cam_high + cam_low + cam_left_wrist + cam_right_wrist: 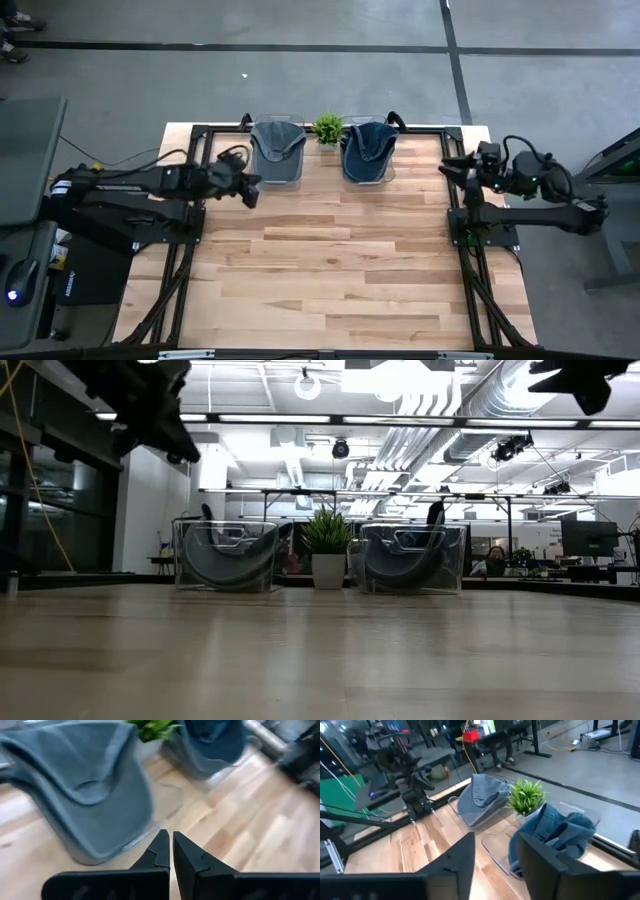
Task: Pick & Place hat
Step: Return to Home Position
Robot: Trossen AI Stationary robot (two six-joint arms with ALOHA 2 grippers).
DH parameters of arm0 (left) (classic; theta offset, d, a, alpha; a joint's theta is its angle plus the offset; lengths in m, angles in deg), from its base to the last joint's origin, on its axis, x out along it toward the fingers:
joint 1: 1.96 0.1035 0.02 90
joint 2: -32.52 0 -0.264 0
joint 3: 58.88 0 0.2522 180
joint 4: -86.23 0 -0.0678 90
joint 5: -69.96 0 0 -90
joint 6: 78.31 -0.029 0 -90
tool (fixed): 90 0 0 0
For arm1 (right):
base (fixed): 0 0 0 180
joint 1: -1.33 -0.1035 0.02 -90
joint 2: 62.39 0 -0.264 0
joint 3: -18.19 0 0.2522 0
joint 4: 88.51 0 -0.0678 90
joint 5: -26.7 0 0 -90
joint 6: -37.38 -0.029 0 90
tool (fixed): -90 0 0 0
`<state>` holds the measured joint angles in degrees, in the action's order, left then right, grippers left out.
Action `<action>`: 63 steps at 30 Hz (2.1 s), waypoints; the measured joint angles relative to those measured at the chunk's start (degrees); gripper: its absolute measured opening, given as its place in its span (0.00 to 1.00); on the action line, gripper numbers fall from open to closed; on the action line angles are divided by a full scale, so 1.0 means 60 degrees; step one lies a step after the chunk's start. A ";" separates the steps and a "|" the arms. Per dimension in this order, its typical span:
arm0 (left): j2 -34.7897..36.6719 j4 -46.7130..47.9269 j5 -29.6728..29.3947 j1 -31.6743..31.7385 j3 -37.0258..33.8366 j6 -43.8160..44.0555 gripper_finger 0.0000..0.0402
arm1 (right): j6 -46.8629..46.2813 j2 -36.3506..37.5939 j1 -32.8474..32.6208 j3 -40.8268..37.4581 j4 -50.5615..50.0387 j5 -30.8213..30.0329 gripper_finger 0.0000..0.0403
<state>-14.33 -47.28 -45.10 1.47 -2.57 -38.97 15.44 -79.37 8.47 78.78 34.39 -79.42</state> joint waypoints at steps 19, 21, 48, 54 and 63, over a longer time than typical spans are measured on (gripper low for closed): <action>0.4365 -0.3640 -0.0174 -0.0970 -0.3840 0.0090 0.00 | -0.0184 0.2776 0.0000 -0.3174 0.2038 0.0718 0.02; 0.4588 -0.4041 -0.0180 -0.0968 -0.4198 0.0010 0.00 | -0.0113 0.2753 0.0000 -0.3270 0.2463 0.0792 0.01; 0.4918 -0.9064 0.0585 -0.0952 -0.6932 -0.1439 0.00 | -0.0754 0.2776 -0.0011 -0.7695 0.9411 0.1289 0.00; 0.4918 -0.9390 0.0576 -0.0952 -0.6943 -0.2335 0.00 | -0.0134 0.2784 -0.0011 -0.7709 0.9210 0.1416 0.00; 0.4911 -0.8325 0.0570 -0.0952 -0.6947 -0.2778 0.00 | 0.1639 0.2780 -0.0011 -0.7713 0.8507 0.1868 0.00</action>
<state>15.13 -97.23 -41.68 -4.24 -44.25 -55.64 25.27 -62.69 8.40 32.50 85.42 -68.21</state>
